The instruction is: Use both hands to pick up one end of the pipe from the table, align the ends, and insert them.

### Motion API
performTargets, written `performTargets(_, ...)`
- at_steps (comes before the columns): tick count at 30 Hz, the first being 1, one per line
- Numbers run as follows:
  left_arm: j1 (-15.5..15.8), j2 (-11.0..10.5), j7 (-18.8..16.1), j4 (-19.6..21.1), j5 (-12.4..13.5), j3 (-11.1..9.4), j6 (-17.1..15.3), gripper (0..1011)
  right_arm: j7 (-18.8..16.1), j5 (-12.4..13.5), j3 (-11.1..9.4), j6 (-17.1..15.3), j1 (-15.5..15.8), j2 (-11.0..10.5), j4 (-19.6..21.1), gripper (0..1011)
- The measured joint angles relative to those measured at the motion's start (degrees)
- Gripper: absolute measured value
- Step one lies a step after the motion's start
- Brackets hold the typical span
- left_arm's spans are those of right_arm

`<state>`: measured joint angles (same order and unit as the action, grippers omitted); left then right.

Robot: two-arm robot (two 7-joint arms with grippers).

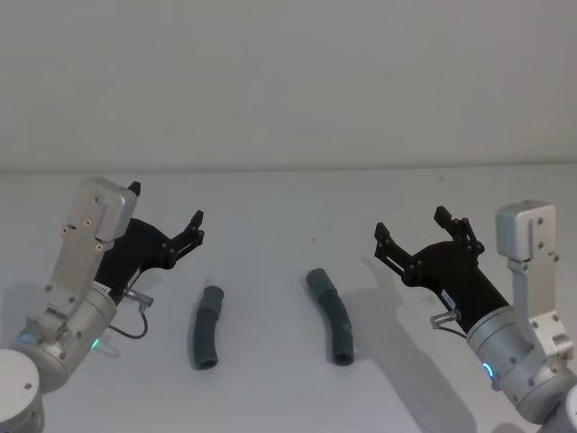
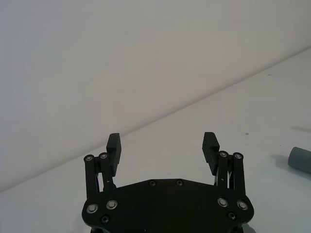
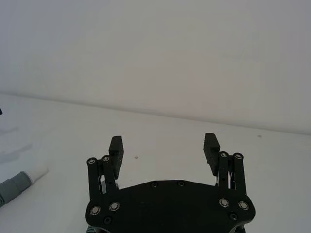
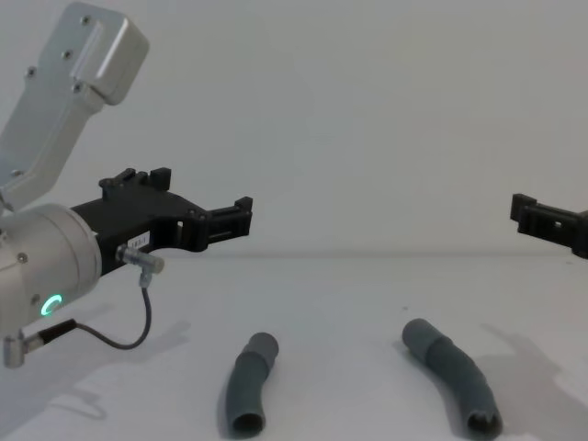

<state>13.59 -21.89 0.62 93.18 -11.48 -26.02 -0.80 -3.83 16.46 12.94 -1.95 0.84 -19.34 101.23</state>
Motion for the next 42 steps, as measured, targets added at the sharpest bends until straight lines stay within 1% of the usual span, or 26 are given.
performTargets(42, 0.0, 0.0, 0.0, 0.0, 0.0, 0.0, 0.0, 1001, 0.0, 0.0, 0.0, 0.0, 0.0, 0.0, 0.0, 1000)
